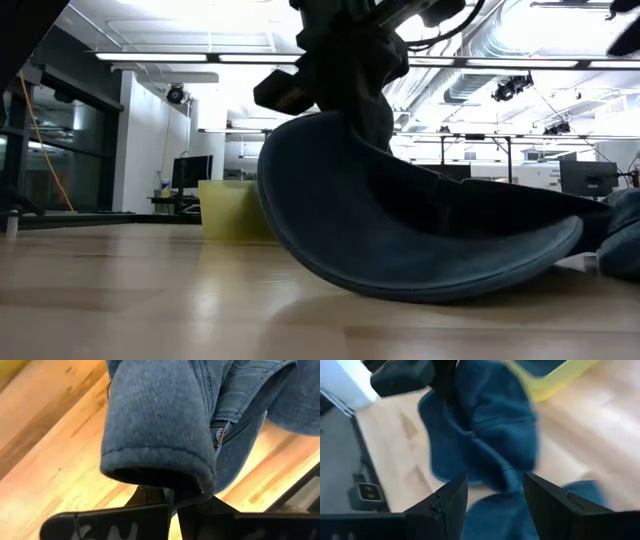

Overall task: Pick & Place hat
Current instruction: Put the left blue cap into the yellow bin

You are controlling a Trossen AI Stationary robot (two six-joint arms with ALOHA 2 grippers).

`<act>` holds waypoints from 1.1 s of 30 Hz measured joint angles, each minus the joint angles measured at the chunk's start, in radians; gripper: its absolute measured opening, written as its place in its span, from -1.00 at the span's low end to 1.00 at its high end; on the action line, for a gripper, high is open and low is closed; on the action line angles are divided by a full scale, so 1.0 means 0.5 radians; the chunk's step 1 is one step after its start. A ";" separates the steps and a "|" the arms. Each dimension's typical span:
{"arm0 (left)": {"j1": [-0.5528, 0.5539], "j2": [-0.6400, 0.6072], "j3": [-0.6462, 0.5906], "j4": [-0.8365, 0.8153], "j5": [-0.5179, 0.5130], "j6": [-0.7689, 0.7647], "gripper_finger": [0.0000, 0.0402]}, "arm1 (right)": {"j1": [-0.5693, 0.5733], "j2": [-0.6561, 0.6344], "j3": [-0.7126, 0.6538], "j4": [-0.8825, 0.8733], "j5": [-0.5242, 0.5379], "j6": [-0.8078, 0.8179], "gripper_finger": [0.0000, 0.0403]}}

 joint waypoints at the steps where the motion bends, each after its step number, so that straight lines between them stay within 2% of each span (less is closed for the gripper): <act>1: 0.000 0.000 0.001 0.000 -0.016 -0.002 -1.00 | 0.000 0.001 -0.092 0.168 0.015 -0.002 -0.08; 6: 0.000 -0.072 0.001 -0.071 -0.076 -0.005 -1.00 | 0.001 0.001 -0.430 0.902 0.065 -0.057 -0.08; 10: -0.002 -0.169 0.005 -0.069 -0.093 -0.005 -1.00 | -0.015 -0.012 -0.559 1.176 0.102 -0.103 -0.08; 15: -0.002 -0.259 0.003 -0.057 -0.103 -0.005 -1.00 | -0.065 -0.029 -0.592 1.251 0.099 -0.123 -0.08; 22: 0.012 -0.383 0.004 -0.075 -0.223 -0.006 -1.00 | -0.126 -0.086 -0.590 1.289 0.115 -0.193 -0.08; 27: 0.013 -0.461 0.004 -0.108 -0.334 -0.006 -1.00 | -0.152 -0.167 -0.590 1.316 0.223 -0.318 -0.07; 33: 0.026 -0.552 0.003 -0.178 -0.456 -0.006 -1.00 | -0.242 -0.251 -0.589 1.346 0.251 -0.495 0.12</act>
